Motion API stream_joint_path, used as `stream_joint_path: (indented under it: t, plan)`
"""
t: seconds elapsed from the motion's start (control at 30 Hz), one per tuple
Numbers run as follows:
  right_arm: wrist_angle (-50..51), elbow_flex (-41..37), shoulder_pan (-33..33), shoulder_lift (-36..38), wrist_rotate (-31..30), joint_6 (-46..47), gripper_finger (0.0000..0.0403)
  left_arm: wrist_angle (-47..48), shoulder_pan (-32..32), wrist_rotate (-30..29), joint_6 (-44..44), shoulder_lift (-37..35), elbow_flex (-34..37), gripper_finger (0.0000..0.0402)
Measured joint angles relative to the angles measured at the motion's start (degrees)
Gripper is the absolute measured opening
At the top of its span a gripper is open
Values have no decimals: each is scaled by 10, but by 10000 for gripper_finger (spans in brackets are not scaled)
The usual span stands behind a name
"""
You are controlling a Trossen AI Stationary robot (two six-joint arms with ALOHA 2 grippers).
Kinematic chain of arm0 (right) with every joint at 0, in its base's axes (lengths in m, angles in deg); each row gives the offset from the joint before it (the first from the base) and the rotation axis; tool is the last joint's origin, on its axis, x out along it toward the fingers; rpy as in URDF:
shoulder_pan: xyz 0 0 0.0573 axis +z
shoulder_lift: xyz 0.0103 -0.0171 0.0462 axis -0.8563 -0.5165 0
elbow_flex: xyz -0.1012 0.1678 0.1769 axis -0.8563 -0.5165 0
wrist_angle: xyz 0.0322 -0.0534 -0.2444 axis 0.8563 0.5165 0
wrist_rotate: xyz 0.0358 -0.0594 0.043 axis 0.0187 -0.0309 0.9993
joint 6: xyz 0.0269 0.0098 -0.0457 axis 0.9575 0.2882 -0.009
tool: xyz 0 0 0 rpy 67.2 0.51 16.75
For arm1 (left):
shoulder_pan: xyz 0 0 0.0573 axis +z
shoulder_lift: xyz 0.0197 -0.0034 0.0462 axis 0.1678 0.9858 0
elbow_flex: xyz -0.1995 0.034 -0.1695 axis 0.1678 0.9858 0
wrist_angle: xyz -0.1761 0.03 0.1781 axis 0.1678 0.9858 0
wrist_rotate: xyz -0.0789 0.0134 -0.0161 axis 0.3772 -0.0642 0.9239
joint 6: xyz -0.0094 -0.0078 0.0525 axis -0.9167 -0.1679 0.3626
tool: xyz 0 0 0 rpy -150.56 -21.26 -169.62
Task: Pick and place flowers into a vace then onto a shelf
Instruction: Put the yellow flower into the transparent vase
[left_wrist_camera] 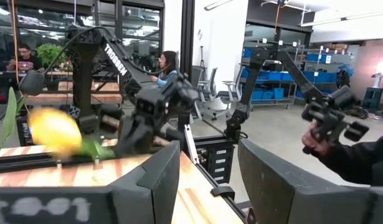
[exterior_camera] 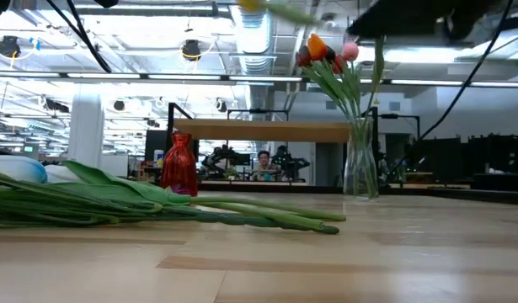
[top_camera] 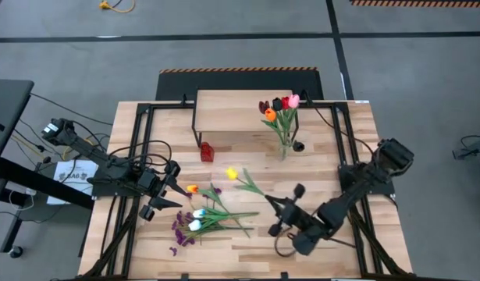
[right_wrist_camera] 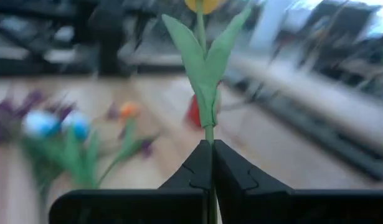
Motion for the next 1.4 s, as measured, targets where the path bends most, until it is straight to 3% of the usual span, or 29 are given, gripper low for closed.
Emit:
stream_joint_path:
  t: [0.13,0.4,0.47,0.57,0.7,0.87,0.97,1.03,1.13,1.4]
  plan:
    - [-19,1,32,7,-127,-16,0,0,0,0,0,0,0,152]
    - [-9,1,16,7,-125,48,0,0,0,0,0,0,0,152]
    - [-24,1,4,7,-75,40,0,0,0,0,0,0,0,152]
    - [-112,1,-22,4,51,-34,0,0,0,0,0,3,0,152]
    - [-339,1,-65,-25,256,-227,0,-1,0,0,0,5,0,152]
    - [-573,1,-82,-34,367,-482,0,-1,0,0,-7,5,0,152]
    - [-713,2,-79,-35,508,-632,0,1,0,0,-9,5,0,152]
    - [-764,2,-79,-35,575,-681,0,0,0,0,-5,9,0,152]
    - [-770,-5,-101,-36,587,-679,0,-14,0,-13,10,27,0,152]
    - [-805,-10,-190,-87,601,-567,0,-135,2,-58,37,113,0,152]
